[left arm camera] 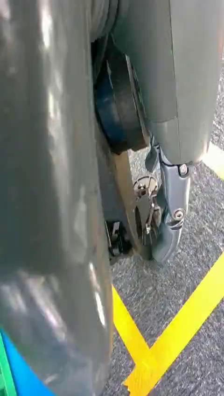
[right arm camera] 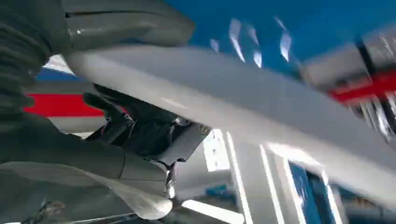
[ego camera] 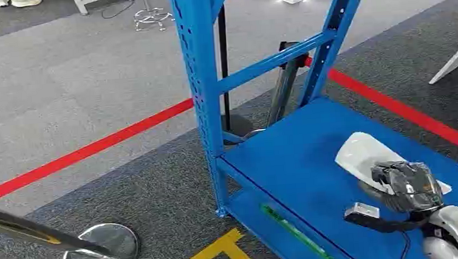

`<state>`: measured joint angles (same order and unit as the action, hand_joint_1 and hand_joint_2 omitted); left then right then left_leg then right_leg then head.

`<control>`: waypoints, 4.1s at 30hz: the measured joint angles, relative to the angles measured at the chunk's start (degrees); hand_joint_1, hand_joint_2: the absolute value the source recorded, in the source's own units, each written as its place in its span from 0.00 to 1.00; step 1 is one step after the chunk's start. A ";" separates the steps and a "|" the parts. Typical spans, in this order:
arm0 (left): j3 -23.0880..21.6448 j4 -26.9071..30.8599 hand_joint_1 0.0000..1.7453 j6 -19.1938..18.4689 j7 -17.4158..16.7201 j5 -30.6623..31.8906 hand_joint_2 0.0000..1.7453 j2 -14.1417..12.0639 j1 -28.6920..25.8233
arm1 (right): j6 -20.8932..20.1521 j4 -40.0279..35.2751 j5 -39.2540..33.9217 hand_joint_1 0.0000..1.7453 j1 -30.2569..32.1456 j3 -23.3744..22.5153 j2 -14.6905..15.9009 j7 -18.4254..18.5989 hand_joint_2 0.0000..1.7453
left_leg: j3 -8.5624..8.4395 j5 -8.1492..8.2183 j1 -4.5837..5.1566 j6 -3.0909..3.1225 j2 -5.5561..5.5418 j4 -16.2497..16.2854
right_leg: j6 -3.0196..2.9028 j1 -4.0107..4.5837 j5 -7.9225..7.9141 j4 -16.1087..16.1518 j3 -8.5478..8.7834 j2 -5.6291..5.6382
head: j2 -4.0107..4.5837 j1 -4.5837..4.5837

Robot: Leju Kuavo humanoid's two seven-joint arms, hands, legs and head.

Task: Take the parts from the cabinet and place them on the table.

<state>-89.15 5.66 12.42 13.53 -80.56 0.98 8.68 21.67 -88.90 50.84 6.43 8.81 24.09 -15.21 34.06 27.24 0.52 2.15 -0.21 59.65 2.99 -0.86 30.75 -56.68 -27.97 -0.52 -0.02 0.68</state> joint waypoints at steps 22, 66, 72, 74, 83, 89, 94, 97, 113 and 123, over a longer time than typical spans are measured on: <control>0.00 0.00 0.00 1.51 0.42 -1.60 0.00 0.48 -0.54 | 15.75 -19.99 -1.36 1.00 7.17 1.55 -15.75 -8.81 1.00 | -0.16 0.03 -0.05 -0.03 0.00 -0.09 | -0.12 0.03 0.12 0.00 -0.54 0.00 | 0.00 0.02; 0.00 0.00 0.00 4.91 4.13 -5.69 1.00 0.50 -1.29 | 15.73 -31.05 -4.81 1.00 8.21 0.85 -36.42 -24.77 1.00 | -0.25 0.03 -0.07 -0.04 0.00 -0.17 | -0.24 0.06 0.20 -0.04 -0.43 -0.01 | 0.00 0.02; 0.00 0.00 0.00 5.20 3.43 -6.56 1.00 0.50 -1.29 | 15.73 -30.57 -3.84 1.00 7.89 2.58 -36.42 -24.77 1.00 | -0.26 0.03 -0.07 -0.04 0.00 -0.17 | -0.24 0.06 0.20 -0.03 -0.43 -0.01 | 0.00 0.02; 0.00 0.00 0.00 5.36 3.30 -6.74 1.00 0.46 -1.29 | 15.73 -30.52 -2.66 1.00 7.74 2.88 -36.42 -24.77 1.00 | -0.25 0.18 0.19 0.06 -0.03 0.05 | -0.05 -0.09 0.09 0.12 -0.41 -0.03 | 0.00 0.02; 0.00 0.00 0.00 5.62 3.19 -7.22 1.00 0.37 -1.19 | 15.73 -30.35 -1.31 1.00 7.35 3.34 -36.42 -24.77 1.00 | -1.13 -0.50 -0.06 1.33 0.08 -1.71 | 0.35 -0.27 5.71 -10.07 -5.07 0.34 | 0.00 0.35; 0.00 0.00 0.00 5.62 3.04 -7.52 1.00 0.42 -1.28 | 15.73 -29.96 -1.35 1.00 7.36 3.69 -36.42 -24.77 1.00 | -1.41 -0.20 -0.14 0.77 -2.29 -1.36 | 0.18 -0.57 -1.30 -5.59 -5.22 1.41 | 0.00 0.33; -0.02 0.00 0.00 5.62 2.89 -7.57 1.00 0.33 -1.29 | 15.73 -29.34 -0.63 1.00 6.58 4.96 -36.38 -24.61 1.00 | -0.43 -0.70 -0.45 -1.28 -4.68 -0.98 | -0.95 -0.33 -1.62 -1.66 -3.08 3.43 | 0.00 0.28; -0.02 0.00 0.00 5.64 2.76 -7.65 1.00 0.26 -1.22 | 15.71 -28.84 -0.15 1.00 5.80 5.85 -36.38 -24.46 1.00 | 1.33 2.13 -0.39 -2.11 -1.45 3.21 | -2.10 -0.60 -1.80 -1.18 -2.69 1.54 | 0.00 -0.26; -0.13 0.00 0.00 5.94 2.60 -7.59 1.00 -0.17 -1.16 | 15.71 -26.22 -0.22 1.00 2.55 9.33 -35.33 -23.90 1.00 | -0.55 -0.93 0.03 0.53 0.61 -1.76 | -0.40 0.08 4.16 -8.33 -5.05 -0.57 | 0.00 0.28; -0.20 0.00 0.00 5.75 3.06 -6.63 1.00 -0.11 -0.79 | 15.71 -24.12 -0.94 1.00 0.60 12.41 -33.93 -23.11 1.00 | 0.24 -0.80 -0.30 -0.85 -6.68 -0.83 | -0.80 -0.34 -1.84 -1.79 -4.05 5.20 | 0.00 0.24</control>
<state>-89.35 5.66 18.16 16.59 -87.19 0.87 7.89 37.38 -113.02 49.90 7.03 21.22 -9.84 -38.32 34.30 26.44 0.23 1.30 -6.89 58.81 2.19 -1.20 28.91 -58.47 -32.02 4.68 -0.02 0.92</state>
